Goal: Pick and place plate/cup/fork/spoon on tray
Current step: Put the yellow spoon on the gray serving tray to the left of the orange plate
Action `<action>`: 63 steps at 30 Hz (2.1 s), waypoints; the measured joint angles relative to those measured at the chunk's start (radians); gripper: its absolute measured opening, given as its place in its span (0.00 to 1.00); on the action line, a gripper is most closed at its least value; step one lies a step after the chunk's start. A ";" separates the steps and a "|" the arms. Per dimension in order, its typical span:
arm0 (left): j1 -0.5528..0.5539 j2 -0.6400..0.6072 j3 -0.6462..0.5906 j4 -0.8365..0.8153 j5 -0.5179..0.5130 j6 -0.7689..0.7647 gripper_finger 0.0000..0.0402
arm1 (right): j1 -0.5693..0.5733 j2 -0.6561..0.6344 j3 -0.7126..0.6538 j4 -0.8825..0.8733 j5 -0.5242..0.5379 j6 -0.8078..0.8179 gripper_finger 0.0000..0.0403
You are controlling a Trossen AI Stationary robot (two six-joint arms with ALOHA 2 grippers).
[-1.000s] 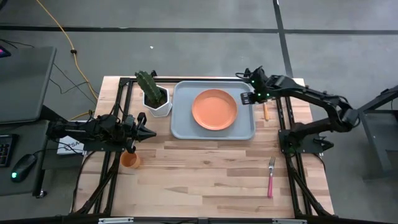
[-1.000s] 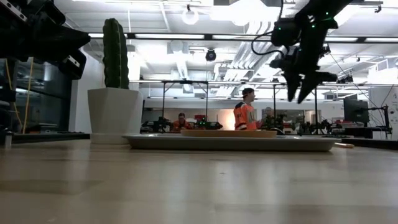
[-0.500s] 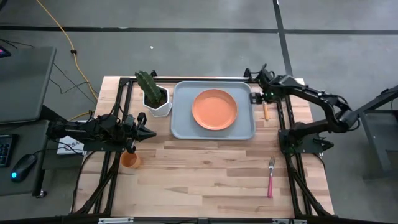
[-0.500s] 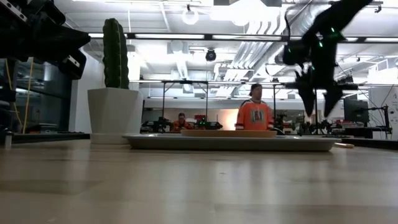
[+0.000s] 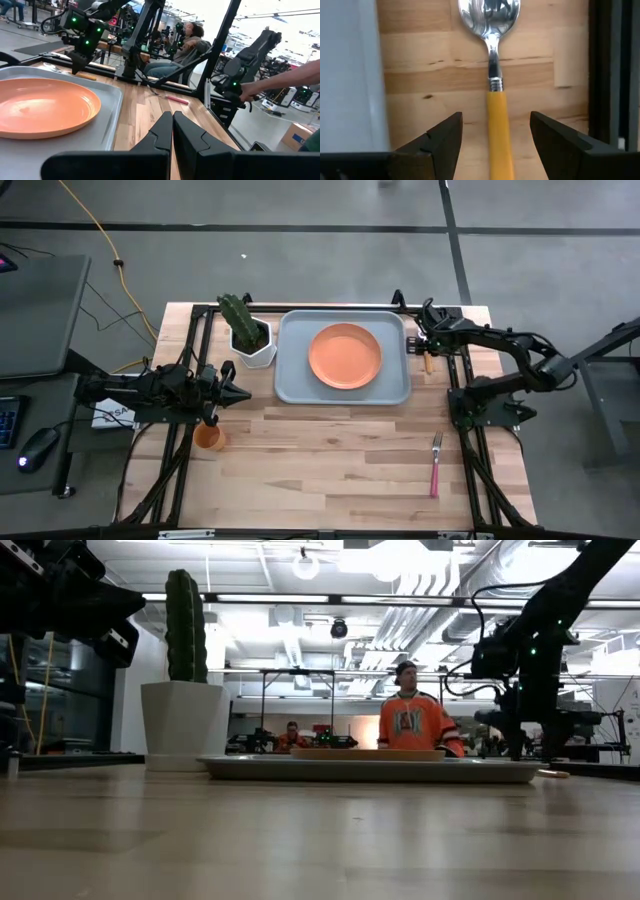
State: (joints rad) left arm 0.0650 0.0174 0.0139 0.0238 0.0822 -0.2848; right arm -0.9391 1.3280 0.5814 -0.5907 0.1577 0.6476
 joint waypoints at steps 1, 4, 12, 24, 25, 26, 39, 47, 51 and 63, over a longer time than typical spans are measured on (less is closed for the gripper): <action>0.000 0.000 0.000 0.000 0.000 0.000 0.00 | -0.008 0.017 0.000 0.000 0.004 -0.014 0.56; 0.000 0.000 0.000 0.000 0.000 0.000 0.00 | -0.032 0.068 0.002 0.017 -0.004 -0.058 0.56; 0.000 0.000 0.000 0.000 0.000 0.000 0.00 | -0.045 0.096 0.002 0.019 -0.035 -0.089 0.56; 0.000 0.000 0.000 0.000 0.000 0.000 0.00 | -0.045 0.088 0.001 0.010 -0.056 -0.099 0.42; 0.000 0.000 0.000 0.000 0.000 0.000 0.00 | -0.045 0.089 0.001 0.010 -0.058 -0.098 0.38; 0.000 0.000 0.000 0.000 0.000 0.000 0.00 | -0.045 0.089 0.001 0.010 -0.059 -0.091 0.34; 0.000 0.000 0.000 0.000 0.000 0.000 0.00 | -0.045 0.009 -0.006 -0.054 -0.053 -0.079 0.08; 0.000 0.000 0.000 0.000 0.000 0.000 0.00 | -0.015 -0.199 0.046 -0.174 -0.014 -0.086 0.04; 0.000 0.000 0.000 0.000 0.000 0.000 0.00 | 0.012 -0.290 0.096 -0.206 0.000 -0.072 0.04; 0.000 0.000 0.000 0.000 0.000 0.000 0.00 | 0.303 -0.293 0.266 -0.129 -0.019 0.034 0.04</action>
State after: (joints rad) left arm 0.0650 0.0177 0.0139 0.0235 0.0822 -0.2848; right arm -0.6366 1.0352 0.8469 -0.7197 0.1388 0.6812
